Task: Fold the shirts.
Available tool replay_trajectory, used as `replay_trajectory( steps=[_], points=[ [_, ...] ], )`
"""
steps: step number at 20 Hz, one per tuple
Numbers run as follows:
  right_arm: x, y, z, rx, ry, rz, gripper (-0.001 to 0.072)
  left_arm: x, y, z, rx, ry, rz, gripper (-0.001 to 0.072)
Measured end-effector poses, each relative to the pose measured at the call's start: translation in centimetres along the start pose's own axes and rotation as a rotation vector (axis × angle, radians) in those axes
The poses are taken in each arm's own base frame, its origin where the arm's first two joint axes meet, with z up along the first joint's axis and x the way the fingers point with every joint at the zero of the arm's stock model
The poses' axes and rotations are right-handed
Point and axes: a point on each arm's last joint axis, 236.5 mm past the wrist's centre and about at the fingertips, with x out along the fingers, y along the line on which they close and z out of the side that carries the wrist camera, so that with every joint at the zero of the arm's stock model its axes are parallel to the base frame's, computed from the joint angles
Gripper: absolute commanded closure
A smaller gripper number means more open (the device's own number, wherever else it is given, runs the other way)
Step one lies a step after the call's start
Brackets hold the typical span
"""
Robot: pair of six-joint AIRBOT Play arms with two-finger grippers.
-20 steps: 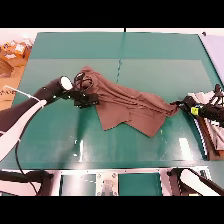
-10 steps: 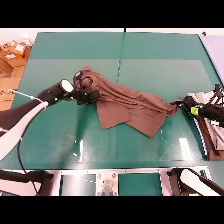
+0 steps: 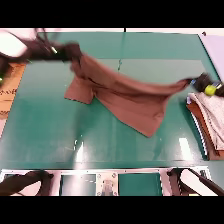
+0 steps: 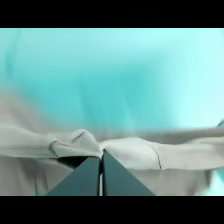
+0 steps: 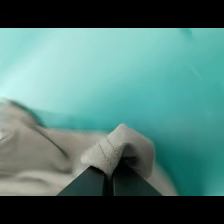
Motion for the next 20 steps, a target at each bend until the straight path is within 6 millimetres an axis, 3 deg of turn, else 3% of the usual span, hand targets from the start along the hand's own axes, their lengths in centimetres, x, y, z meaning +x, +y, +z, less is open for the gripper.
replay_trajectory(
  steps=[2,5,8,11,13,16,18,20],
  points=[
    [-3.9,7.0,4.8,-0.111,-0.111,0.086,0.07,-6.6,-4.9,6.5,0.141,-0.19,-0.044,0.0681],
    [-12.3,18.1,9.0,-0.294,-0.297,0.19,0.07,-18.0,-12.3,13.0,0.333,-0.454,-0.095,0.068],
    [-21.1,27.3,9.2,-0.45,-0.471,0.254,0.07,-28.4,-18.0,15.1,0.485,-0.666,-0.12,0.068],
    [-27.8,32.7,7.3,-0.576,-0.624,0.229,0.07,-35.0,-20.7,14.8,0.583,-0.791,-0.098,0.068],
    [-30.5,34.0,6.3,-0.614,-0.701,0.179,0.07,-36.6,-20.5,14.8,0.614,-0.817,-0.045,0.068],
    [-32.1,33.9,6.0,-0.615,-0.753,0.112,0.07,-35.5,-18.1,15.0,0.593,-0.779,0.043,0.068],
    [-31.6,32.9,6.3,-0.584,-0.744,0.096,0.07,-32.7,-15.8,15.1,0.563,-0.719,0.091,0.068],
    [-29.3,30.1,7.3,-0.512,-0.69,0.075,0.07,-28.5,-13.0,15.1,0.526,-0.628,0.128,0.068]
  ],
)
